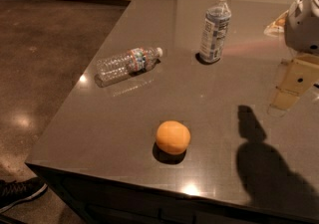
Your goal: Pick water bottle
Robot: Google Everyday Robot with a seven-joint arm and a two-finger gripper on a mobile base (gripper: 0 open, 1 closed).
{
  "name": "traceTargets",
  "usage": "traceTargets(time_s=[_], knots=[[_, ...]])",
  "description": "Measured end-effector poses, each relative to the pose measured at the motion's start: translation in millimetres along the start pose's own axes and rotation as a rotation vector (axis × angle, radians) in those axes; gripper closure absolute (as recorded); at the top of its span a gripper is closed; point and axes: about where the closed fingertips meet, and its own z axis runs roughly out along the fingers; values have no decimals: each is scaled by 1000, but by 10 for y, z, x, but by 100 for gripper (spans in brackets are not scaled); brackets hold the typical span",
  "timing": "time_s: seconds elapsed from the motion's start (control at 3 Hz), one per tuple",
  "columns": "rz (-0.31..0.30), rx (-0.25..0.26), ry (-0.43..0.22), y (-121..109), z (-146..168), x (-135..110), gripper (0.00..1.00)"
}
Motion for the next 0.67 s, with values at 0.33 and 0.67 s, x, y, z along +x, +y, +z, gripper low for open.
traceTargets(time_s=[0.33,0.67], knots=[[0,0,0,0,0,0,0],[-83,-73,-36,-11,40,-131,0]])
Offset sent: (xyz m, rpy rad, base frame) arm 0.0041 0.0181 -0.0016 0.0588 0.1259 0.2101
